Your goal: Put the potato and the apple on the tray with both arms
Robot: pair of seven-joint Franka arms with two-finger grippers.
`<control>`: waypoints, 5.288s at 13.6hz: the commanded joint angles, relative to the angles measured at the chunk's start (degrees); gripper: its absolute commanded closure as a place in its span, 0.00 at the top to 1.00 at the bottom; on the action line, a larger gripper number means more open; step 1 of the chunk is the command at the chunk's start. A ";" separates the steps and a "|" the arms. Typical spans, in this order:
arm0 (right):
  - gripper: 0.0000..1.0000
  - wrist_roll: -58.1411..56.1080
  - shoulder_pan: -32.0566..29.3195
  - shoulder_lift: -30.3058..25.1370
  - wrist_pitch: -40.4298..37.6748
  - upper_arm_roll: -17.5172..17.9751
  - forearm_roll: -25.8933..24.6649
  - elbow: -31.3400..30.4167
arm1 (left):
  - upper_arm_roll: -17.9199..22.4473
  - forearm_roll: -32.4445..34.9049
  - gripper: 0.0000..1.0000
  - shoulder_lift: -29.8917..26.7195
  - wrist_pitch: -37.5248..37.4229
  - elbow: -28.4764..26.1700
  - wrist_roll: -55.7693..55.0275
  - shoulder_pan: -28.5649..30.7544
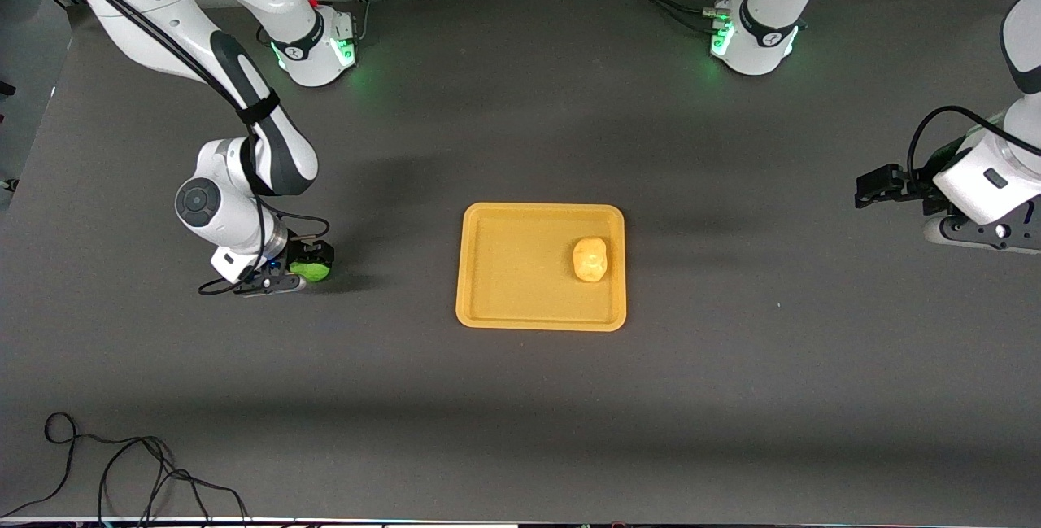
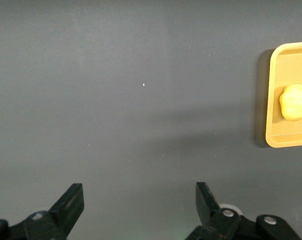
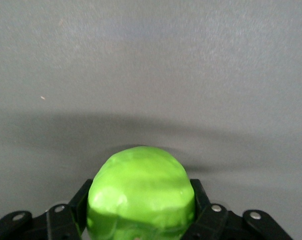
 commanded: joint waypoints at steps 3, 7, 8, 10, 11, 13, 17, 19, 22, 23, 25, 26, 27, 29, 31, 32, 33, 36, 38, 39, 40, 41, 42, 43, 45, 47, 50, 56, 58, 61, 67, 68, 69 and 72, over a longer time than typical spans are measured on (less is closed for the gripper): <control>0.48 0.57 1.43 -3.13 -16.07 -0.01 0.97 10.66 | 0.39 -0.52 1.00 -0.84 -0.90 0.76 -0.22 0.06; 0.48 10.12 5.71 -1.56 -36.21 -0.01 1.05 29.11 | 0.13 -0.43 1.00 -2.77 -3.36 1.72 -1.44 -0.02; 0.48 14.77 8.61 -0.51 -39.29 -0.01 1.05 33.24 | -0.04 -0.34 1.00 -2.86 -4.94 2.77 -2.49 -0.29; 0.49 22.42 13.79 1.86 -40.91 -0.01 1.05 38.88 | -0.05 -0.43 1.00 -2.78 -7.14 5.14 -3.12 -0.73; 0.50 26.20 16.26 3.70 -40.91 -0.01 1.58 42.04 | -0.04 -0.43 1.00 -2.86 -7.41 5.59 -3.64 -0.73; 0.52 33.76 20.92 8.62 -40.91 -0.01 5.25 48.63 | 0.39 -0.43 1.00 -3.13 -9.51 6.20 -4.00 -0.82; 0.57 49.67 28.92 20.21 -40.12 -0.01 6.68 58.22 | 3.20 0.27 1.00 -2.78 -10.58 6.38 -4.00 -4.85; 0.62 54.17 30.87 24.80 -35.67 -0.01 6.76 59.21 | 3.65 0.27 1.00 -2.87 -10.49 6.38 -3.91 -4.86; 0.67 53.93 32.89 29.37 -32.21 -0.10 5.98 59.21 | 3.47 0.27 1.00 -2.60 -9.96 6.30 -3.82 -4.59; 0.69 53.75 32.98 29.73 -31.34 -0.10 5.45 59.12 | 3.38 0.27 1.00 -2.60 -9.61 6.38 -3.82 -4.68; 0.75 53.84 33.68 30.70 -30.37 -0.10 2.82 59.12 | 3.38 0.27 1.00 -2.51 -9.43 6.38 -3.73 -4.77; 0.78 53.66 33.68 30.96 -29.58 -0.10 2.03 59.04 | 3.38 0.27 1.00 -2.43 -9.35 6.38 -3.82 -4.77; 0.80 53.49 33.68 30.97 -28.79 -0.01 1.50 59.03 | 3.38 0.27 1.00 -2.43 -9.35 6.47 -3.73 -4.68; 0.82 53.23 33.68 30.97 -28.60 -0.10 1.32 58.95 | 3.38 0.27 1.00 -2.34 -9.35 6.38 -3.47 -4.68; 0.86 53.22 33.68 30.97 -28.60 -0.10 0.88 58.42 | 3.38 0.27 1.00 -2.34 -9.35 6.39 -3.47 -4.68; 0.86 53.22 33.68 30.97 -28.34 -0.10 -0.25 57.98 | 3.38 0.27 1.00 -2.34 -9.43 6.38 -3.47 -4.68; 0.86 53.22 33.68 30.97 -28.34 -0.10 -0.61 57.89 | 3.38 0.27 1.00 -2.34 -9.43 6.38 -3.47 -4.68; 0.88 53.14 33.68 31.05 -28.34 -0.10 -0.79 57.72 | 3.30 0.19 1.00 -2.25 -9.43 6.38 -3.64 -4.77; 0.88 53.22 33.68 31.14 -28.16 -0.01 -1.06 57.72 | 3.30 0.27 1.00 -2.25 -9.43 6.38 -3.73 -4.95; 0.88 53.48 33.77 31.40 -27.90 -0.10 -1.06 57.72 | 3.30 0.27 1.00 -2.25 -9.43 6.30 -3.73 -4.95; 0.88 53.92 33.86 31.58 -27.03 -0.01 -0.97 57.72 | 3.30 0.27 1.00 -2.25 -9.43 6.38 -3.73 -4.95; 0.88 53.93 33.86 31.58 -26.85 -0.01 -0.97 57.72 | 3.30 0.27 1.00 -2.25 -9.35 6.30 -3.73 -4.86; 0.88 53.93 33.86 31.58 -26.85 -0.10 -0.97 57.72 | 3.30 0.27 1.00 -2.16 -9.35 6.38 -3.64 -4.86; 0.88 53.84 33.86 31.50 -26.85 -0.01 -0.97 57.72 | 3.30 0.27 1.00 -2.16 -9.35 6.38 -3.64 -4.86; 0.91 53.93 33.77 31.49 -26.85 -0.01 -0.97 57.72 | 3.30 0.27 1.00 -2.07 -9.00 6.38 -3.64 -4.86; 1.00 53.93 33.77 31.41 -26.93 -0.01 -0.53 57.89 | 3.30 0.27 1.00 -2.16 -8.47 6.38 -3.47 -4.86; 1.00 53.31 33.60 30.36 -27.46 -0.10 -0.79 58.07 | 3.30 -0.08 1.00 -2.16 -8.99 6.21 -3.03 -4.60; 1.00 48.85 28.07 19.92 -35.34 -0.54 -0.27 57.72 | 3.30 0.01 1.00 -2.16 -8.99 6.30 -2.94 -4.51; 1.00 43.06 24.04 13.86 -41.32 -0.62 -0.18 55.71 | 3.30 0.18 1.00 -2.16 -8.91 6.30 -2.94 -4.77; 1.00 36.27 17.80 3.32 -43.10 -0.71 -0.27 47.90 | 3.30 0.27 1.00 -2.16 -8.91 6.38 -2.94 -4.86; 1.00 25.22 14.00 -15.59 -45.83 -7.73 -1.14 32.34 | 3.21 0.27 1.00 -2.16 -8.64 6.38 -2.94 -4.86; 1.00 22.58 11.82 -17.18 -45.83 -7.74 -2.36 31.62 | 3.21 0.27 1.00 -2.16 -8.56 6.47 -2.94 -4.86; 1.00 17.59 8.41 -18.24 -46.44 -6.79 -3.07 31.79 | 3.21 0.27 1.00 -2.16 -8.55 6.47 -2.85 -4.86; 1.00 9.54 2.75 -21.67 -51.25 -5.19 -2.90 32.14 | 3.21 0.27 1.00 -2.16 -8.47 6.39 -2.94 -4.86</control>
